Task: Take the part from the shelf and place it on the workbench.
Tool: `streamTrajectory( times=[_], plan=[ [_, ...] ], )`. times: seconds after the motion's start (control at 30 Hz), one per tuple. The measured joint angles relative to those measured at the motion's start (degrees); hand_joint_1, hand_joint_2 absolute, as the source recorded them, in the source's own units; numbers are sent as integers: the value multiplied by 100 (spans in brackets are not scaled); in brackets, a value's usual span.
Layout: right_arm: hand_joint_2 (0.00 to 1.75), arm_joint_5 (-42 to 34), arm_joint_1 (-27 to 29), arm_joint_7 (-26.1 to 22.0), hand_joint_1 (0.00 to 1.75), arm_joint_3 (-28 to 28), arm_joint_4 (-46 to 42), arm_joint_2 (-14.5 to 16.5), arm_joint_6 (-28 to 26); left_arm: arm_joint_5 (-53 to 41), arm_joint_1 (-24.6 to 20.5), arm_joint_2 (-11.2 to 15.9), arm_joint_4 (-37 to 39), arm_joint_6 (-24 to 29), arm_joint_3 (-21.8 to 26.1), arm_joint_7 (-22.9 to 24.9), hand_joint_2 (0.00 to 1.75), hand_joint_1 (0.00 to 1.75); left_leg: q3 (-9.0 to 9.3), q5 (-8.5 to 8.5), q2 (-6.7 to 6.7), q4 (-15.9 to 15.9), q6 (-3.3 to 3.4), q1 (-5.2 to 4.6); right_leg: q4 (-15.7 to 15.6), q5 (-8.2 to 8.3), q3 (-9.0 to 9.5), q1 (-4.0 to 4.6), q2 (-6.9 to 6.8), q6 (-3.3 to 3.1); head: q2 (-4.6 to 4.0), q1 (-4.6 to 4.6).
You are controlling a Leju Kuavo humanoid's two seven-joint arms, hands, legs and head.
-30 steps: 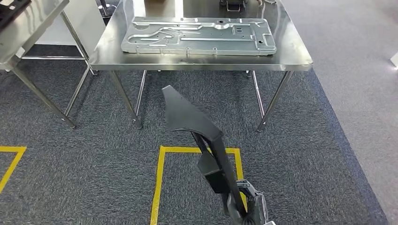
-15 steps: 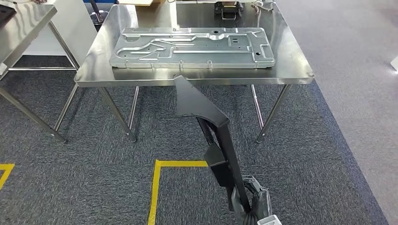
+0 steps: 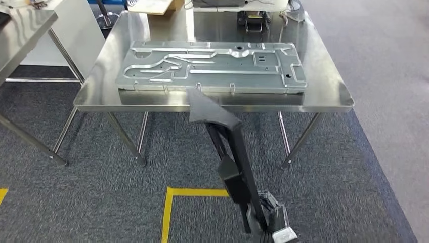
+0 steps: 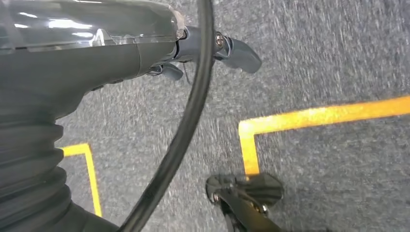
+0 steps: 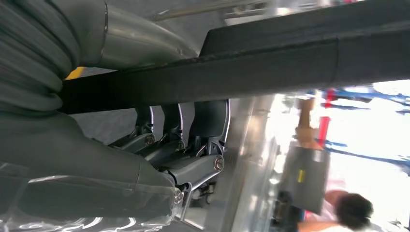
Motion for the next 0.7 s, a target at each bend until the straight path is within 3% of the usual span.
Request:
streamTrajectory(
  times=[0.07,0.13,0.2,0.27,0.3,0.33,0.4,0.43,0.47,0.6,0.63,0.7],
  plan=[
    [175,166,5,90,175,9,45,-8,-93,-3,-25,-1,0,-16,-1,2,175,0,-84,118,11,172,-78,14,-100,-41,112,2,-64,-89,0,1],
    [175,232,-7,129,175,29,85,-13,-144,-4,-30,-2,0,-31,-1,5,175,0,-376,216,64,703,-129,17,-255,-84,293,-16,-123,-163,0,0],
    [175,211,-14,141,175,48,133,-14,-162,-1,-24,3,0,-40,-1,12,175,0,-813,-29,107,1306,-167,21,-339,-160,454,-18,-167,-207,0,-1],
    [175,131,-23,125,175,67,188,-14,-171,5,-4,14,0,-50,3,16,175,0,-1163,-320,121,1563,-195,22,-355,-257,584,-15,-181,-208,0,0],
    [175,102,-29,112,175,78,210,-14,-195,8,9,19,0,-56,5,16,175,0,-1231,-263,126,1468,-198,23,-354,-306,648,-14,-183,-205,0,0],
    [175,106,-36,101,175,89,225,-14,-233,8,19,23,0,-60,8,17,175,0,-1227,-53,132,1231,-191,23,-352,-354,715,-14,-182,-198,0,0],
    [175,205,-57,95,175,109,230,-18,-350,7,32,30,0,-62,13,29,175,0,-1099,530,157,556,-152,15,-347,-443,833,-9,-182,-167,0,1],
    [175,281,-72,106,175,122,223,-24,-409,4,31,34,0,-63,19,37,175,0,-1055,668,178,315,-124,2,-341,-478,859,-3,-180,-141,0,0],
    [175,376,-87,132,175,138,205,-33,-475,-1,31,39,-1,-66,24,46,175,0,-1033,746,195,175,-88,-13,-337,-508,869,2,-179,-105,0,0],
    [175,816,-126,262,175,214,42,-122,-701,-32,44,52,-2,-89,31,58,175,0,-968,802,186,76,65,-6,-267,-622,879,6,-176,34,0,1],
    [175,904,-143,281,175,225,-16,-152,-750,-36,39,52,-2,-100,31,57,175,0,-934,810,179,46,104,10,-93,-720,808,3,-167,59,0,1],
    [175,1030,-174,311,175,232,-110,-219,-827,-43,27,53,-2,-120,31,57,175,0,-886,784,170,27,158,11,568,-1015,447,-14,-146,93,0,1]
  ],
)
